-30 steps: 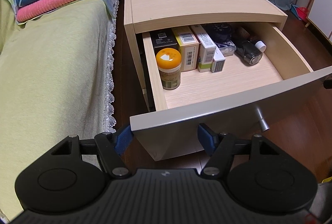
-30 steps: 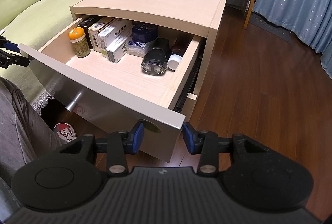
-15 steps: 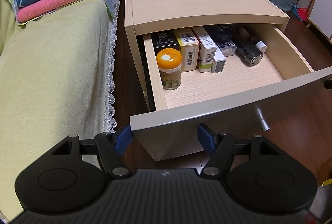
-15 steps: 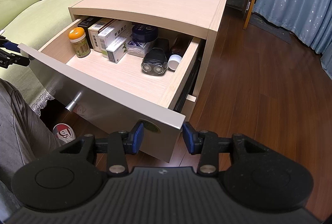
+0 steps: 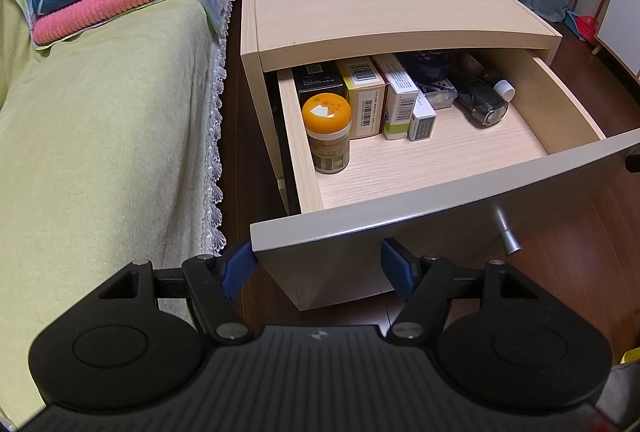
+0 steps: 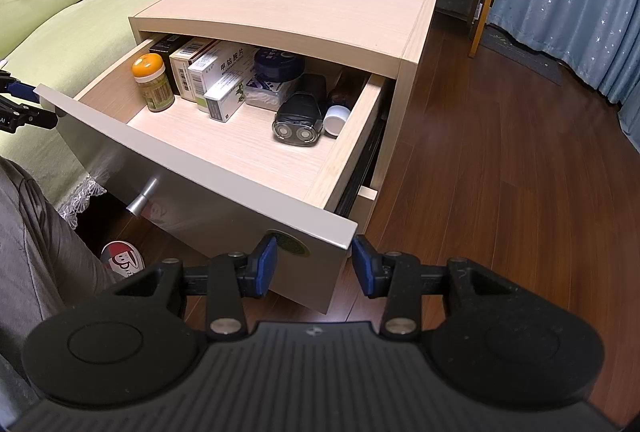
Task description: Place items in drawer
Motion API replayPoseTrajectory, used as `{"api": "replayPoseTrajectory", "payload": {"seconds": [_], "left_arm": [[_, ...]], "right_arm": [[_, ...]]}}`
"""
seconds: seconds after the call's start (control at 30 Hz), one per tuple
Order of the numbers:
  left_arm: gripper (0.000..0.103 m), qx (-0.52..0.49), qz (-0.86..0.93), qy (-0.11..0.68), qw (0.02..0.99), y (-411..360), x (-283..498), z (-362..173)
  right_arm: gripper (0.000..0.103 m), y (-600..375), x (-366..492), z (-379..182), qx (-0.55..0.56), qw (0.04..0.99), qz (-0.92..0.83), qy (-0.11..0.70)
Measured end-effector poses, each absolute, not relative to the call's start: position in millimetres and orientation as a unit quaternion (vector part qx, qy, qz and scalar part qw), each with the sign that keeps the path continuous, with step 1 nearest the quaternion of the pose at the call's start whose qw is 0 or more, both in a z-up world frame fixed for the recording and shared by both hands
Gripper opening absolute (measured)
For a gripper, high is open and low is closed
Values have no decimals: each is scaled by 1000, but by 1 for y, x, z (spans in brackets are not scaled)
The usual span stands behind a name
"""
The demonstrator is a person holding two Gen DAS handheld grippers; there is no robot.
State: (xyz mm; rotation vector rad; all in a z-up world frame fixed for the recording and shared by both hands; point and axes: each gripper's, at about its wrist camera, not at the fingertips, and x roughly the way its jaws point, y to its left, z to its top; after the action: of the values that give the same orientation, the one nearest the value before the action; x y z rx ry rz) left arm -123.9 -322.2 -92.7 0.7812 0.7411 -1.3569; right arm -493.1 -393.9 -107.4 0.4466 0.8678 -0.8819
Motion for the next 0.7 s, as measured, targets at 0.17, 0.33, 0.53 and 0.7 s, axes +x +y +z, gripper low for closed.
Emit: {"api": "replayPoseTrajectory", "payload": {"seconds": [0.17,0.33,0.53,0.7], "left_arm": [[69,344,-596,326,648,-323,-124,-93],[69,345,-596,324,649,-323,-124,-93],[69,345,-595,323,650,-323,-125,-94],[69,345,-596,322,650,-322,-125,-94]], "right_arm": [[38,-393,-493,-108,207,792,-410,403],[38,-394,-493,-108,207,792,-410,403],[38,-395,-492,-109,207,792,-410,403],[38,-395,-491,-108,207,791,-411,403]]}}
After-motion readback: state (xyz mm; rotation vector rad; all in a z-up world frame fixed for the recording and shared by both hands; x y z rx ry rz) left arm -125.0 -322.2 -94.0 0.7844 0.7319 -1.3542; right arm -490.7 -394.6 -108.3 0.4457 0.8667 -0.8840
